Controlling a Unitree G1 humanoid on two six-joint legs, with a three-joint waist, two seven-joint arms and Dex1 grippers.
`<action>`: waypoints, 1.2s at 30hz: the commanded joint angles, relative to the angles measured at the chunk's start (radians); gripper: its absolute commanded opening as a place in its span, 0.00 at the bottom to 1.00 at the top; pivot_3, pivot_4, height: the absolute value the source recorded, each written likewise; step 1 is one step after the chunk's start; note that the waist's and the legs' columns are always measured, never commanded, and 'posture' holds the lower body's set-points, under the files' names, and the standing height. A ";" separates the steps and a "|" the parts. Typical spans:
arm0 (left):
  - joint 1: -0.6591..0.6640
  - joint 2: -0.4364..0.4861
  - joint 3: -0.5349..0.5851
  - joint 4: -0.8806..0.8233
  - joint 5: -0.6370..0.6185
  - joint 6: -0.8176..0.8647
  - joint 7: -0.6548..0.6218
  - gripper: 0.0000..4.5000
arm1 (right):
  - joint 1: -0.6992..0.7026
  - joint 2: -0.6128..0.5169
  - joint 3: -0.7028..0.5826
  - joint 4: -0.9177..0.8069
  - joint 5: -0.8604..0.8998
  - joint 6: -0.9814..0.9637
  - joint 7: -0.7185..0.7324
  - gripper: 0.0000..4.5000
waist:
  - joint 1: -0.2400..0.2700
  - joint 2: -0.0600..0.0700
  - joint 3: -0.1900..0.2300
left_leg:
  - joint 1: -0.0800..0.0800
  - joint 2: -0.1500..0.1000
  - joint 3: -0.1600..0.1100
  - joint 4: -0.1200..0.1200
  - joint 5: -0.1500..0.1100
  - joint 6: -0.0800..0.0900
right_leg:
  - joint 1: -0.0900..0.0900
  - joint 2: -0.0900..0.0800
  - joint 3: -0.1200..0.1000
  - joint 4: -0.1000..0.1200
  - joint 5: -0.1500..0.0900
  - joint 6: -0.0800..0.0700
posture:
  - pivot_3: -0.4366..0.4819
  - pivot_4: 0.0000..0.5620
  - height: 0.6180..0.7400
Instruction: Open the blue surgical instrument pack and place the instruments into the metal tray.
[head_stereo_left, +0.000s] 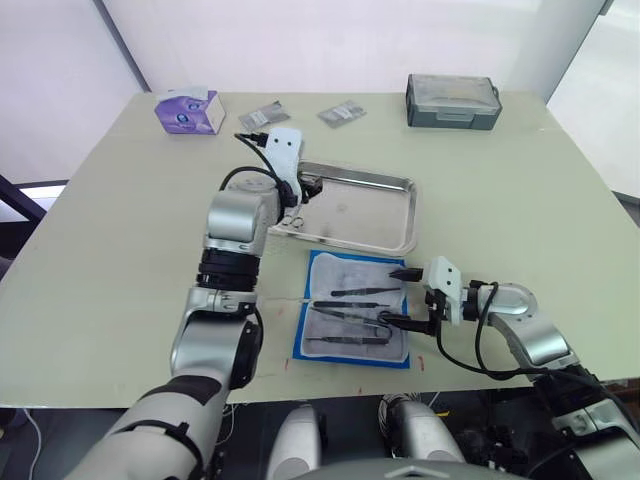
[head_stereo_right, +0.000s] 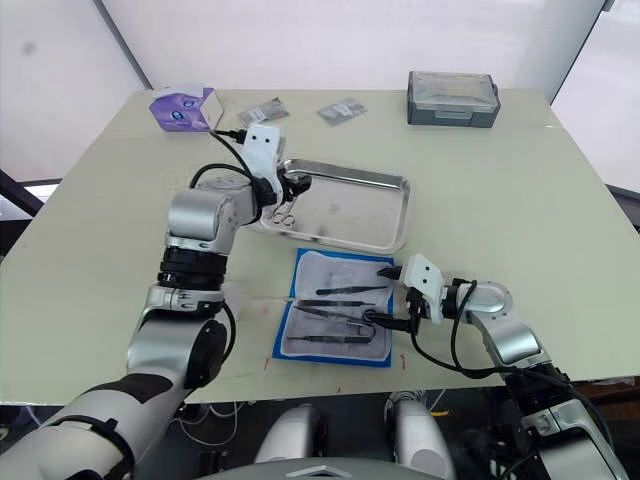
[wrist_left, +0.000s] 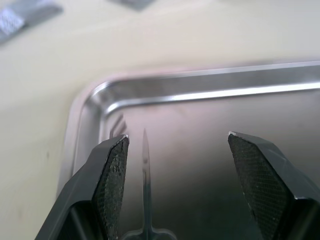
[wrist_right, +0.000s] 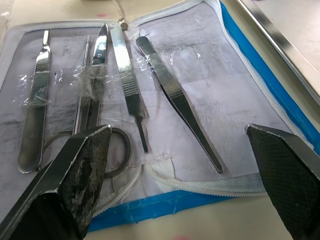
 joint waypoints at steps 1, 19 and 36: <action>0.015 0.050 -0.032 -0.025 -0.014 -0.108 -0.121 0.75 | 0.044 -0.009 0.062 0.080 -0.079 0.043 -0.015 1.00 | 0.000 0.000 0.000 | 0.000 0.000 0.000 0.000 0.001 -0.002 | 0.000 0.000 0.000 0.000 0.000 0.000 | 0.48 0.27 0.93; 0.230 0.283 -0.240 -0.071 -0.085 -0.615 -0.918 0.75 | 0.049 -0.007 0.064 0.078 -0.082 0.040 -0.015 1.00 | 0.002 0.000 0.000 | -0.001 0.000 0.002 0.000 -0.001 0.002 | 0.000 0.001 -0.002 -0.001 0.000 -0.001 | 0.48 0.27 0.93; 0.279 0.304 -0.296 0.041 -0.019 -0.811 -1.041 0.75 | 0.062 -0.017 0.061 0.057 -0.078 0.052 -0.019 1.00 | 0.002 0.000 0.000 | -0.001 0.000 0.002 0.000 -0.001 0.002 | 0.000 0.002 -0.001 -0.001 0.000 -0.001 | 0.48 0.27 0.93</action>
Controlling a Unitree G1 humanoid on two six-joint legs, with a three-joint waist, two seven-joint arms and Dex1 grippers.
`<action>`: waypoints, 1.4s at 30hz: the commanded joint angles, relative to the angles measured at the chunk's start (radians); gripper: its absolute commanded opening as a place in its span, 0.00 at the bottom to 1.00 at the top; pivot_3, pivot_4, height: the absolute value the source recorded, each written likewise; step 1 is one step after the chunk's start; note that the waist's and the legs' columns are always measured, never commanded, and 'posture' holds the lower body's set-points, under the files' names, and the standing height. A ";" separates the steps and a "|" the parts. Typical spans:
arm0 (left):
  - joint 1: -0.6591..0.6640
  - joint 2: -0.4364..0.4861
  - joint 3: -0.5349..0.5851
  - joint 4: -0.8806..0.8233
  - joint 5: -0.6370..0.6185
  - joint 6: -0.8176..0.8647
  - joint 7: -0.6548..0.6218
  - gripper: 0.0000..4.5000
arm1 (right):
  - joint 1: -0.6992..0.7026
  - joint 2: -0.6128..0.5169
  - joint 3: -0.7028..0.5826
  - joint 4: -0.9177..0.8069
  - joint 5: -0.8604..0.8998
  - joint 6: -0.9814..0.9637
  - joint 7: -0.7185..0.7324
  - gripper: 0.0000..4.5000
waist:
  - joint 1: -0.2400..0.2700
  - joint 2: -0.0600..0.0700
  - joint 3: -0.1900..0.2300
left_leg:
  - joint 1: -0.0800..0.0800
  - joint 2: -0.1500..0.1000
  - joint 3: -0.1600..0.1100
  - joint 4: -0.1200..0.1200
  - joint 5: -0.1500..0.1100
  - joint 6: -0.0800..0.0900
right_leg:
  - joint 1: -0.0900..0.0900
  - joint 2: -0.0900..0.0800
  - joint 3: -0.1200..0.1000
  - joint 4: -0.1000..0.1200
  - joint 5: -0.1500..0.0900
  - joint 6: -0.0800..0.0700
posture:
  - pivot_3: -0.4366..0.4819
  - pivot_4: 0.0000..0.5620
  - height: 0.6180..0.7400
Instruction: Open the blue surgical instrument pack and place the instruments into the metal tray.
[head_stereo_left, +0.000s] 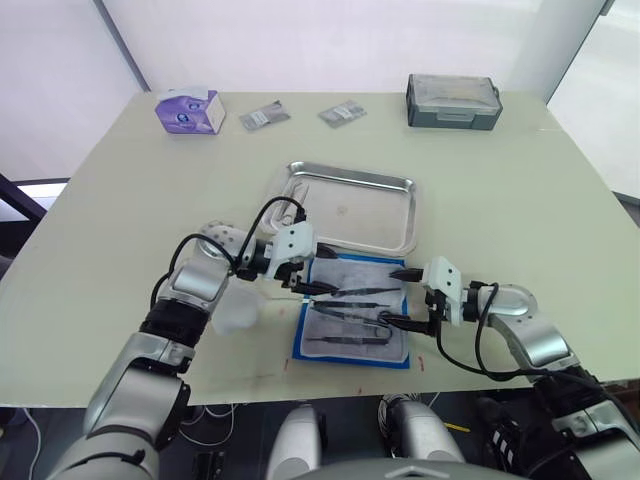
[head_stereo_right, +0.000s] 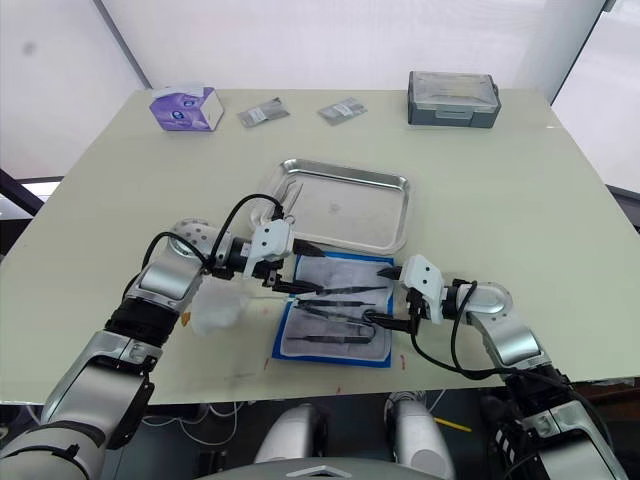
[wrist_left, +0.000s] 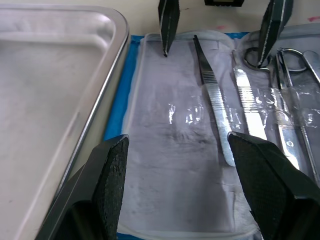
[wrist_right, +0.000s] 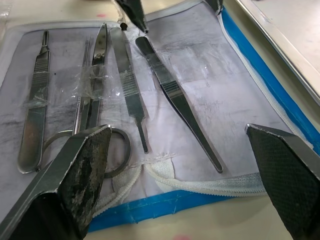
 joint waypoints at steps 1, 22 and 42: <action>0.012 0.006 0.007 -0.019 -0.006 -0.001 -0.016 0.75 | 0.051 -0.017 0.064 0.068 -0.078 0.051 -0.009 1.00 | 0.000 0.000 0.000 | 0.000 0.000 0.000 0.000 0.000 0.000 | 0.000 0.000 0.000 0.000 0.000 0.000 | 0.48 0.27 0.93; 0.045 -0.018 -0.018 0.024 0.051 -0.083 0.010 0.75 | 0.055 -0.017 0.066 0.059 -0.078 0.052 -0.013 1.00 | 0.001 0.000 0.000 | 0.000 0.000 0.000 0.000 0.000 0.000 | 0.000 0.000 0.000 0.000 0.000 0.000 | 0.48 0.27 0.93; 0.077 0.004 -0.072 0.024 0.101 -0.129 -0.041 0.01 | 0.057 -0.015 0.068 0.049 -0.073 0.063 -0.014 1.00 | 0.001 0.001 -0.002 | 0.001 0.000 0.000 0.000 0.000 0.000 | 0.000 0.000 0.000 0.000 0.000 0.000 | 0.48 0.27 0.93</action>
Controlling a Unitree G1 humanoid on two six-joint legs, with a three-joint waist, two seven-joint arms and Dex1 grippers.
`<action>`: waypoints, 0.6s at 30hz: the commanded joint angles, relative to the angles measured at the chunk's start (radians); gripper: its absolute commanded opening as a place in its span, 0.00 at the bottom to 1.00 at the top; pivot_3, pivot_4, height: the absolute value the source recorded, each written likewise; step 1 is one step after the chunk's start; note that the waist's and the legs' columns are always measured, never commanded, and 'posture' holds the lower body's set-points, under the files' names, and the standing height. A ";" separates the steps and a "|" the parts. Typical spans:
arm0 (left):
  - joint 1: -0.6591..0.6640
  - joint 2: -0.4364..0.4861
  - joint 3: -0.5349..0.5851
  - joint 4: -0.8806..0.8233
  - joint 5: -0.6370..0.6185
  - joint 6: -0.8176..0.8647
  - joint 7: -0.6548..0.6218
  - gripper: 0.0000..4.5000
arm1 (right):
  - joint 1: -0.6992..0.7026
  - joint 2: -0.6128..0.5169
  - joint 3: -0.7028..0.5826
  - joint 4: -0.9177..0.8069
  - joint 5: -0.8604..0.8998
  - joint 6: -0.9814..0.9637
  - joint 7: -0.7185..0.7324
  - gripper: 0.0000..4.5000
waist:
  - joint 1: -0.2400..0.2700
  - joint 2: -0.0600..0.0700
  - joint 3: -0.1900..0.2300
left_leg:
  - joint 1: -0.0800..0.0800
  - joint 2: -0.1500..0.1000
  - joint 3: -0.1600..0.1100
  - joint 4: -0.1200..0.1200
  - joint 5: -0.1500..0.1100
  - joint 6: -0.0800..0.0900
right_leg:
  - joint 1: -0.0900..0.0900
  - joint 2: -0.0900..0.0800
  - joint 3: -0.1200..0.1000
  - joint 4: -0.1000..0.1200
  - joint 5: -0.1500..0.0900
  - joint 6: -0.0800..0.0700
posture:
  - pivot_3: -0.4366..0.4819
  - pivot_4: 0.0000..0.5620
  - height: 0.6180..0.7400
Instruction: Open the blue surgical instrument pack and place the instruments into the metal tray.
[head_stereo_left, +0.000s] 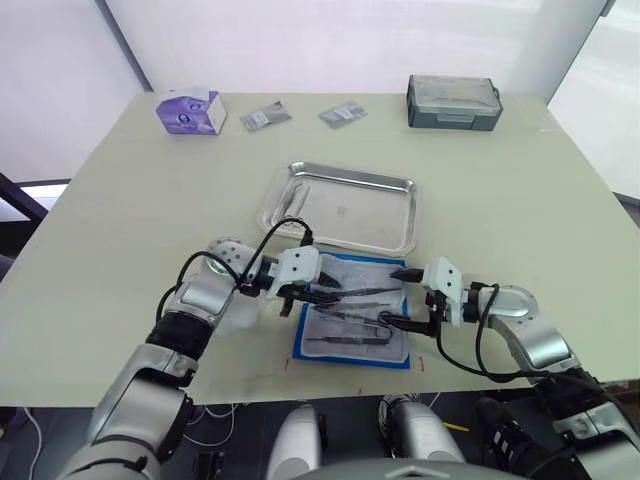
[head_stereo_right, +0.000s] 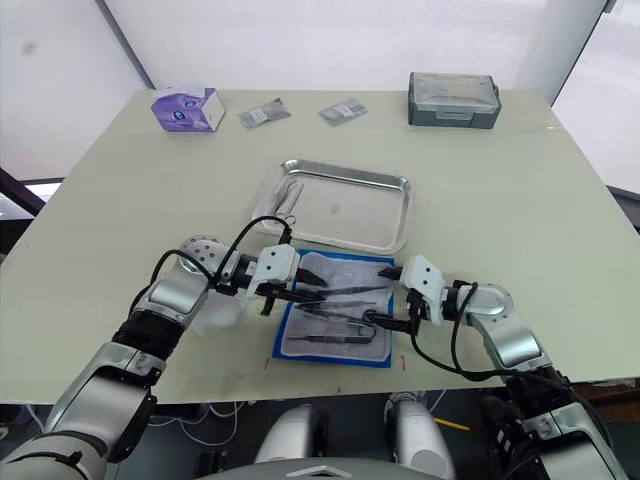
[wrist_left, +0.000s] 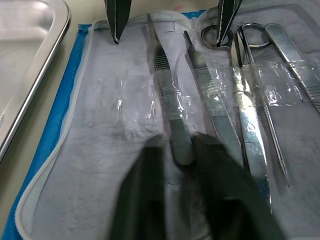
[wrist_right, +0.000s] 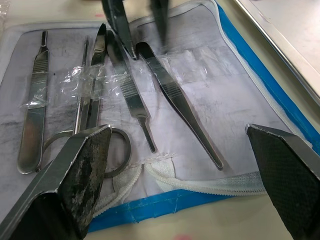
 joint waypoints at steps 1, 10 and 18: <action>0.029 0.024 -0.034 0.000 0.043 0.011 -0.017 0.01 | 0.049 -0.015 0.068 0.059 -0.073 0.057 -0.005 1.00 | -0.001 0.000 0.000 | 0.000 0.000 0.000 0.000 0.000 0.000 | 0.000 0.000 0.000 0.000 0.000 0.000 | 0.48 0.27 0.93; 0.041 0.041 -0.032 -0.066 0.055 0.057 0.023 0.01 | 0.050 -0.011 0.071 0.064 -0.072 0.056 -0.001 1.00 | 0.000 0.000 0.000 | 0.000 0.000 0.000 0.000 0.000 0.000 | 0.000 0.000 0.000 0.000 0.000 0.000 | 0.48 0.27 0.93; 0.068 0.078 0.008 -0.196 0.030 0.167 0.067 0.01 | 0.046 -0.006 0.073 0.071 -0.072 0.057 0.001 1.00 | -0.003 0.000 0.000 | 0.000 0.000 -0.001 0.000 0.000 0.000 | 0.000 0.000 0.001 0.000 0.000 0.000 | 0.48 0.27 0.93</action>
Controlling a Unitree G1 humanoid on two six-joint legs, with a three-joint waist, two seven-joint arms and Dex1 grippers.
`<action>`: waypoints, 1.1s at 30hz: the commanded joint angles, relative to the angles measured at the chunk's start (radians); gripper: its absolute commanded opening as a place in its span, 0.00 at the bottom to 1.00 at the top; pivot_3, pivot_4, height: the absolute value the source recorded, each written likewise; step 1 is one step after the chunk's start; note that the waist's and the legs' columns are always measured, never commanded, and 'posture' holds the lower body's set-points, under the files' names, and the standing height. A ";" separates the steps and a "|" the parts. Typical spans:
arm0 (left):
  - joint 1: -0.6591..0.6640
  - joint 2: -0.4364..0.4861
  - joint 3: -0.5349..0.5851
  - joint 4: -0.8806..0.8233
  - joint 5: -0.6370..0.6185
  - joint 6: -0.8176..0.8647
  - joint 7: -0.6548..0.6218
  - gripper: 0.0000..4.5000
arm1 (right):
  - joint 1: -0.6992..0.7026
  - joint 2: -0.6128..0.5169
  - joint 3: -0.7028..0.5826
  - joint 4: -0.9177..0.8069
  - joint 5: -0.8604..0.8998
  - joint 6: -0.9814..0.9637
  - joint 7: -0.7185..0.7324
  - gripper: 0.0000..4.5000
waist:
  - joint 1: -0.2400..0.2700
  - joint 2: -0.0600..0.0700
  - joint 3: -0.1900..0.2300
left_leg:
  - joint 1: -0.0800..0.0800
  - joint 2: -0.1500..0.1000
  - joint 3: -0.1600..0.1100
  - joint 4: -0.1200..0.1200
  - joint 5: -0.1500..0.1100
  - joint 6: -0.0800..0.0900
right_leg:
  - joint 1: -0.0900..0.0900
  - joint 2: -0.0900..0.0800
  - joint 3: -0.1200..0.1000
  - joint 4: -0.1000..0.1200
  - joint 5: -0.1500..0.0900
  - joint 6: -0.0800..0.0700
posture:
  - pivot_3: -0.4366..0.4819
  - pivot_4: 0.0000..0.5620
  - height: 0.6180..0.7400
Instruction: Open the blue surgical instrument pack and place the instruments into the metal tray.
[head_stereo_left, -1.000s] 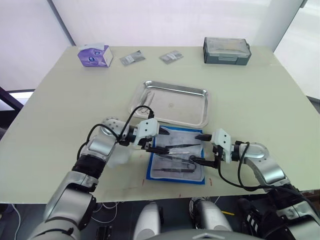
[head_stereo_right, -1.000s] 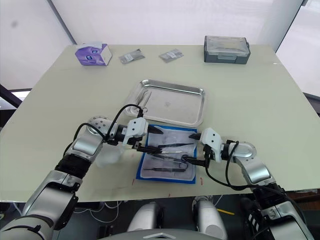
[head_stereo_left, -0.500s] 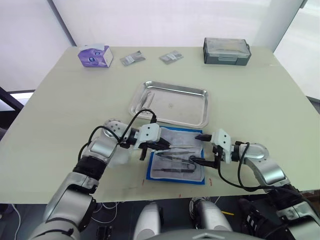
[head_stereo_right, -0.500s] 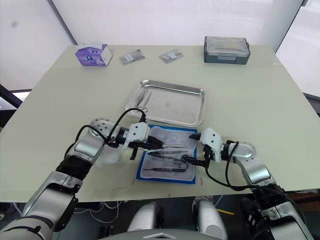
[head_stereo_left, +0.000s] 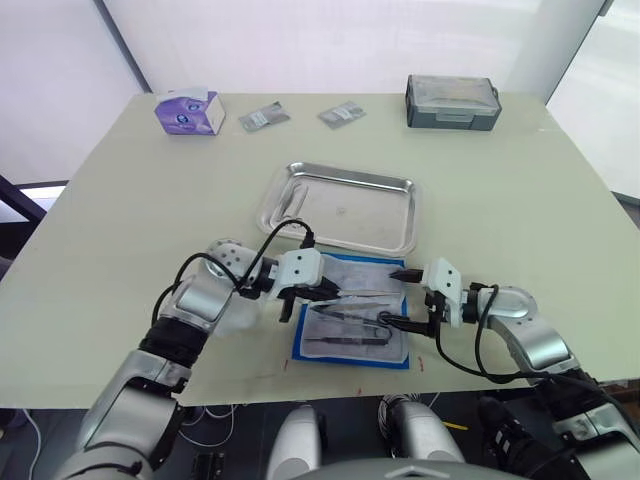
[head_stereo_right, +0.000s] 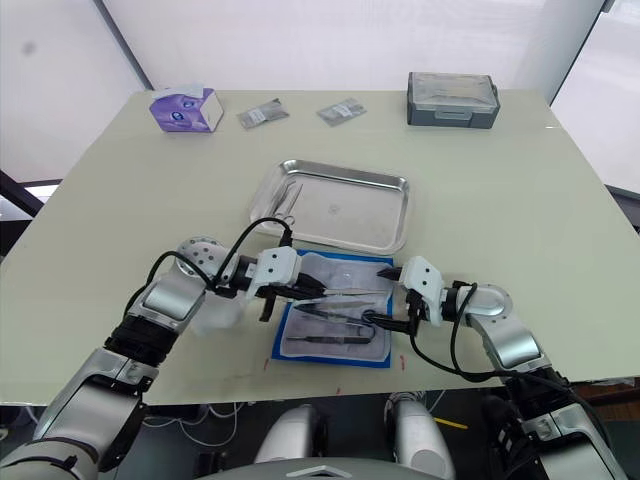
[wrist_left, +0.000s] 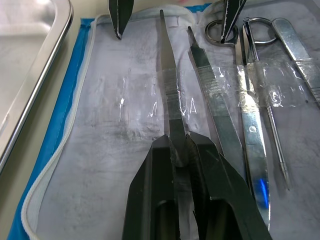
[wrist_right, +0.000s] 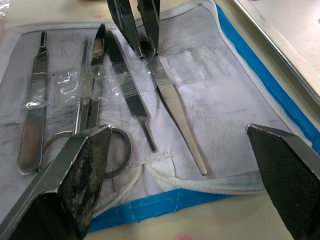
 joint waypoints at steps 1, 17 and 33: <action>0.023 0.038 0.012 -0.048 0.012 0.060 0.010 0.01 | 0.045 -0.009 0.072 0.074 -0.072 0.055 0.000 1.00 | 0.000 0.000 0.000 | 0.000 0.000 0.000 0.000 0.000 0.000 | 0.000 0.000 0.000 0.000 0.000 0.000 | 0.48 0.27 0.93; 0.021 0.104 0.077 -0.140 -0.057 0.160 0.014 0.01 | 0.033 -0.009 0.072 0.092 -0.073 0.050 0.010 1.00 | 0.001 0.000 0.000 | 0.000 0.000 0.000 0.000 0.000 0.000 | 0.000 0.000 0.000 0.000 0.000 0.000 | 0.48 0.27 0.93; 0.018 0.206 0.122 -0.174 -0.117 0.183 -0.061 0.01 | 0.021 -0.003 0.072 0.105 -0.074 0.046 0.012 1.00 | 0.003 0.001 0.001 | -0.001 0.001 0.000 0.000 0.000 0.000 | 0.000 0.001 -0.003 0.000 -0.001 -0.002 | 0.48 0.27 0.93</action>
